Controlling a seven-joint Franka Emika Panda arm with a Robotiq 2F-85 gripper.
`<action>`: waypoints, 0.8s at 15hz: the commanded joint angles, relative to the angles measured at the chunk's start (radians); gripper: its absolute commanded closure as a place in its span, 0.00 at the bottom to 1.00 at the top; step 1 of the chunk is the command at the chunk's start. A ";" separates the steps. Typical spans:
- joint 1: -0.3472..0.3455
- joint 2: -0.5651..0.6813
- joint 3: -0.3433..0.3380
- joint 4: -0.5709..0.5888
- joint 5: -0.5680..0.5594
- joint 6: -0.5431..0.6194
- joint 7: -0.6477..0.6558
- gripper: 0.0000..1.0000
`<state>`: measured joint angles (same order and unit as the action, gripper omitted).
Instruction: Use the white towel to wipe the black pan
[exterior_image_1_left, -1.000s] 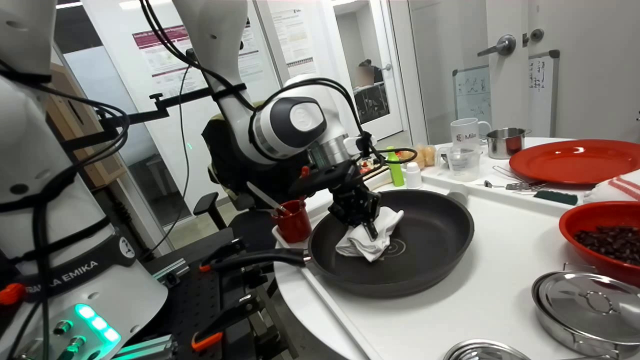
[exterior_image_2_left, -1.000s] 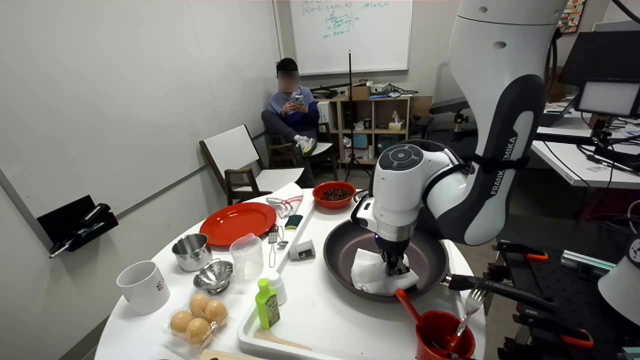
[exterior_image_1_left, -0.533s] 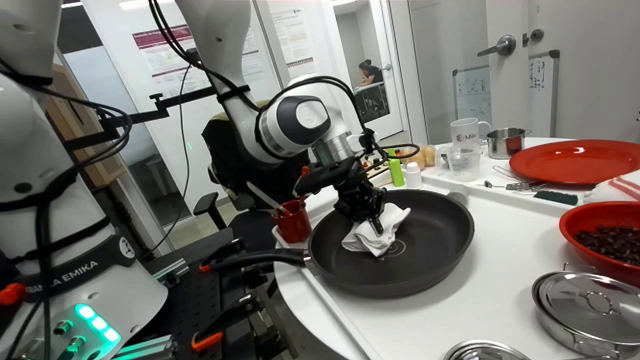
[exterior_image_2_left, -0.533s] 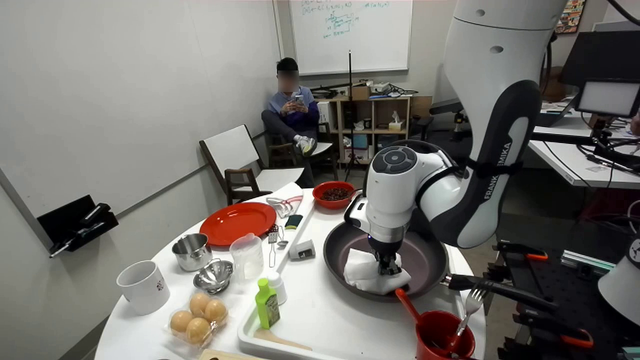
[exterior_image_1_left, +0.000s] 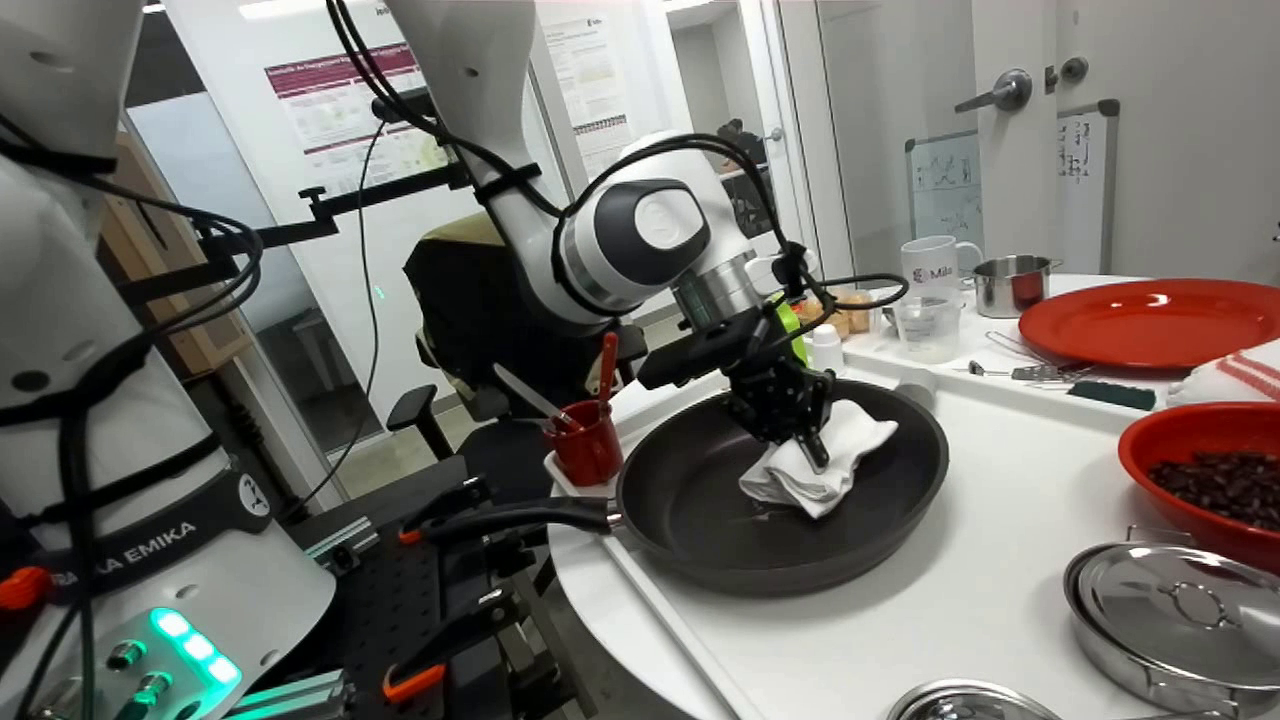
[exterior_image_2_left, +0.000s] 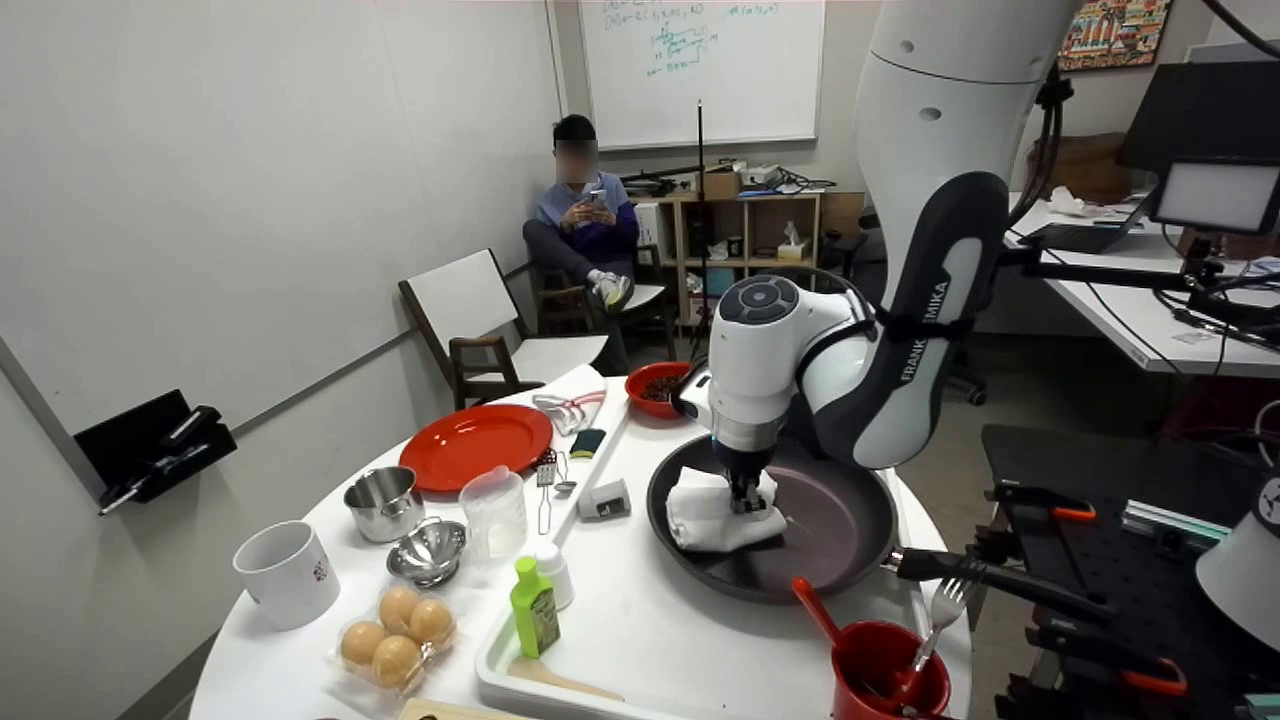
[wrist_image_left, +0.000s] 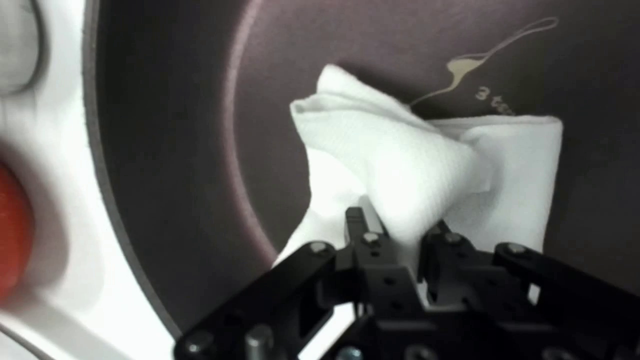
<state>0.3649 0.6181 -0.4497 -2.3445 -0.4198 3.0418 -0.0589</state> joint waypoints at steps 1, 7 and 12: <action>-0.052 0.044 0.008 0.068 0.024 -0.009 0.016 0.91; -0.081 0.038 -0.032 0.044 -0.009 0.001 -0.007 0.91; -0.071 -0.005 -0.081 -0.061 -0.062 -0.026 -0.064 0.91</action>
<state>0.2827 0.6462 -0.4997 -2.3358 -0.4398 3.0388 -0.0888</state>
